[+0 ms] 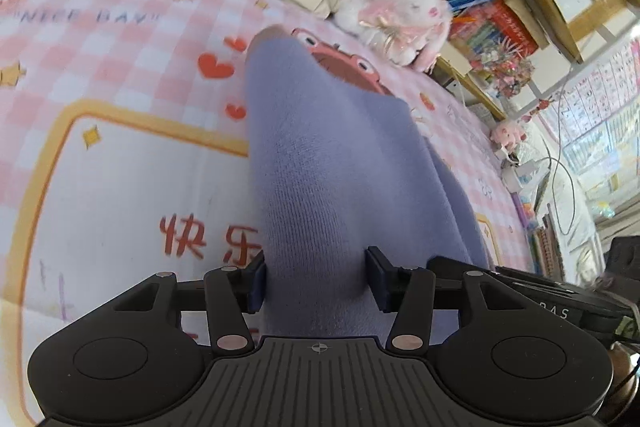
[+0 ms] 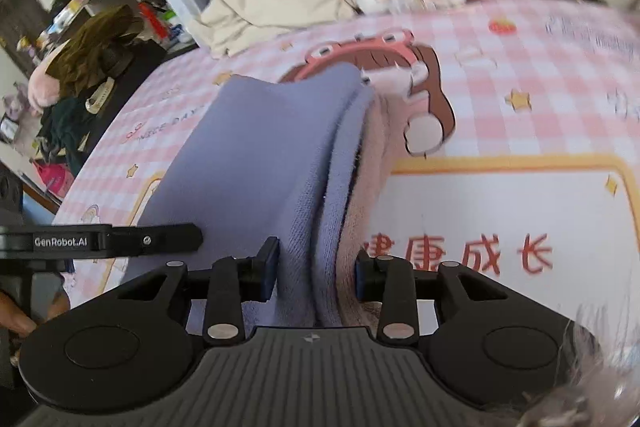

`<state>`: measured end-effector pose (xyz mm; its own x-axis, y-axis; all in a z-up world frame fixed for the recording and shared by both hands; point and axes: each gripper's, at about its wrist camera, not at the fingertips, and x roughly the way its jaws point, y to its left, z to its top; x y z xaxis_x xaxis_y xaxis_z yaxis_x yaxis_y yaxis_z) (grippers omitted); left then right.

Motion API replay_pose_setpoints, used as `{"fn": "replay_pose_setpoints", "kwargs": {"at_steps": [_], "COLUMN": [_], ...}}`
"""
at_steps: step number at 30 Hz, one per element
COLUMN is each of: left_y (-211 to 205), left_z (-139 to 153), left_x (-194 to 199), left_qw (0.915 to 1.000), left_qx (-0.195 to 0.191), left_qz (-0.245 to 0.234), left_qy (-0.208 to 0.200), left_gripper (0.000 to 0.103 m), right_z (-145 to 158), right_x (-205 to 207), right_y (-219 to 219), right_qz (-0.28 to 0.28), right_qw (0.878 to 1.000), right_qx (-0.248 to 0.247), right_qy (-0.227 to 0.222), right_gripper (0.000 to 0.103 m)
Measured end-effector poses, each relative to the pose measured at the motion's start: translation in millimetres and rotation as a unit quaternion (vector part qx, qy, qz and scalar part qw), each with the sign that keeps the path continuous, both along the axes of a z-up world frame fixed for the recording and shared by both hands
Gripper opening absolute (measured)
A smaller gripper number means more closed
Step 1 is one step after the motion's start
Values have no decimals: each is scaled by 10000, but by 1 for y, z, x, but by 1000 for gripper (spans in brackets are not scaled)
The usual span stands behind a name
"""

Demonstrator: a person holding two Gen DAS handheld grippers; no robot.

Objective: Fold clothes

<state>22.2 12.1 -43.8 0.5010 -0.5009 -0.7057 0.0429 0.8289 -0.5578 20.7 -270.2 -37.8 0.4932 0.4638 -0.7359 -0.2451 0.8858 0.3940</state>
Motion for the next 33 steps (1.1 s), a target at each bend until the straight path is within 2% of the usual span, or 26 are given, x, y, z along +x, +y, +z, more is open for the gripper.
{"fn": "replay_pose_setpoints", "kwargs": {"at_steps": [5, 9, 11, 13, 16, 23, 33], "left_y": [4, 8, 9, 7, 3, -11, -7], "left_z": [-8, -14, -15, -14, -10, 9, 27], "left_x": [6, 8, 8, 8, 6, -3, -13], "left_qw": [9995, 9984, 9981, 9983, 9992, 9996, 9976], "left_qx": [-188, -468, -524, -496, -333, 162, 151], "left_qz": [-12, 70, 104, 112, 80, -109, -113], "left_qy": [234, 301, 313, 301, 214, -193, -669], "left_gripper": [59, 59, 57, 55, 51, 48, 47], "right_z": [-10, -20, -21, -22, -18, 4, 20], "right_x": [7, 13, 15, 17, 15, -4, -20], "right_y": [-10, -17, -15, -12, -9, 10, 13], "right_qz": [-256, -414, -399, -346, -263, 36, 131], "right_qw": [9979, 9941, 9940, 9945, 9960, 9998, 9973], "right_qx": [284, 593, 632, 609, 547, -176, -264], "right_qy": [526, 809, 804, 782, 653, -68, -667], "right_gripper": [47, 54, 55, 48, 38, 33, 33]}}
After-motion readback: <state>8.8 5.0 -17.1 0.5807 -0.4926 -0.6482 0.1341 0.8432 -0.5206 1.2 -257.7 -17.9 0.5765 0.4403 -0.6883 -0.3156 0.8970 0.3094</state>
